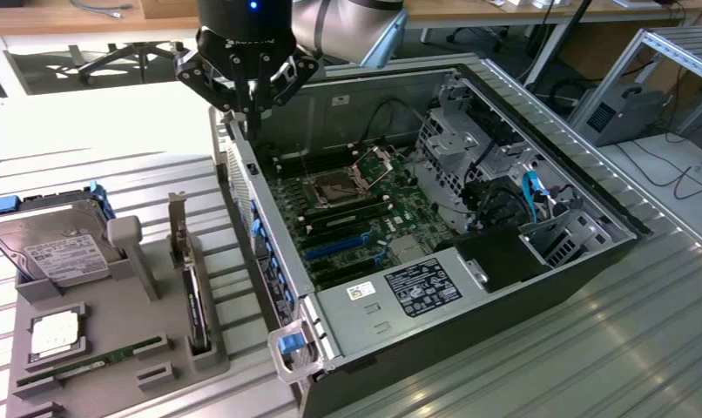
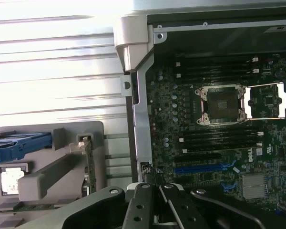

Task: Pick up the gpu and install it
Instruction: 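Reach for the gpu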

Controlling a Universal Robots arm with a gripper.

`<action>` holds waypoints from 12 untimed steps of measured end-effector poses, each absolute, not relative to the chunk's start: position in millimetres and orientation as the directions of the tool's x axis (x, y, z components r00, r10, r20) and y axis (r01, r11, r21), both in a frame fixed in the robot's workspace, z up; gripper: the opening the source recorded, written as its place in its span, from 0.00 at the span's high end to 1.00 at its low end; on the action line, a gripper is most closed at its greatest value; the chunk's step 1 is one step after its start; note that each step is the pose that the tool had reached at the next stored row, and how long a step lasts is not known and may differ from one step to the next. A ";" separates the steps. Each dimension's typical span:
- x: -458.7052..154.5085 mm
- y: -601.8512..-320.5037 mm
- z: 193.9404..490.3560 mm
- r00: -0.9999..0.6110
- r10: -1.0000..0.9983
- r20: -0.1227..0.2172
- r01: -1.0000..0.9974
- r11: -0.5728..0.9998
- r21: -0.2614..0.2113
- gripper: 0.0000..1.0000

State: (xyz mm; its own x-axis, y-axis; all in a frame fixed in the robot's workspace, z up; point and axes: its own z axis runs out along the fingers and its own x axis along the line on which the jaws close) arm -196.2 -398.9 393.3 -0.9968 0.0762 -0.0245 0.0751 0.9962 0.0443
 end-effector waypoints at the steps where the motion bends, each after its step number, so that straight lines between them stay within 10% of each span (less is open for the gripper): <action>1: -196.5 -398.9 393.3 -0.997 0.076 -0.025 0.075 0.996 0.044 0.89; 12: -200.3 -398.9 393.3 -0.997 0.076 -0.025 0.075 0.996 0.044 0.89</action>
